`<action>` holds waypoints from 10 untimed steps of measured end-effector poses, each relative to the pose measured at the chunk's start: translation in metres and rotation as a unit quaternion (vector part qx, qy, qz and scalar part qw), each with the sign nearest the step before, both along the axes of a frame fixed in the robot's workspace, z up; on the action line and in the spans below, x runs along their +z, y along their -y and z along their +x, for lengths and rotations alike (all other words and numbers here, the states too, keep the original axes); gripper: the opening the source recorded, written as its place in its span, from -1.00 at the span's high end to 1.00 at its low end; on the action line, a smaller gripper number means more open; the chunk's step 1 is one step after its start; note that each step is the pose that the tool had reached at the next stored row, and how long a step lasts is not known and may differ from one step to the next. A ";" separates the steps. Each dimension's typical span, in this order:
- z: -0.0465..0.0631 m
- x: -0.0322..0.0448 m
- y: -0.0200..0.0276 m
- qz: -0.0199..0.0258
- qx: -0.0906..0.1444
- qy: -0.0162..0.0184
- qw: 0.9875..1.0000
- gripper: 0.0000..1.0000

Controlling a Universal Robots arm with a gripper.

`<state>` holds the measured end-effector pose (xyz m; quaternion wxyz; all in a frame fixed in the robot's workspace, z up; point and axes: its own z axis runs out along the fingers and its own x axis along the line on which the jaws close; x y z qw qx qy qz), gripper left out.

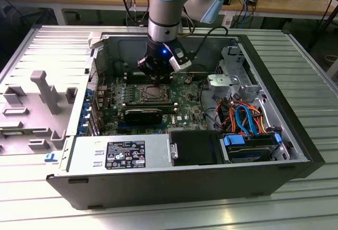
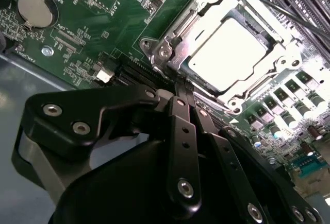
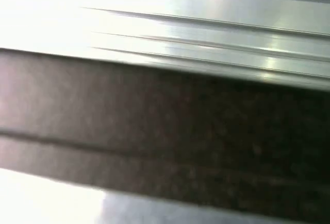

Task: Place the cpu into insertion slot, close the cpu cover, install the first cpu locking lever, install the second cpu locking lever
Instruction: 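Install the second cpu locking lever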

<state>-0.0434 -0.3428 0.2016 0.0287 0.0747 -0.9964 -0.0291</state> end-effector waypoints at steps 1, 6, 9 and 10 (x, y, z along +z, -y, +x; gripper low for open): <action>0.000 0.0000 0.0000 0.000 0.000 0.000 1.000 0.79; 0.000 0.0000 0.0000 0.000 0.000 0.000 1.000 0.79; 0.000 0.0000 0.0000 0.000 0.000 0.000 1.000 0.79; 0.000 0.0000 0.0000 0.000 0.000 0.000 1.000 0.79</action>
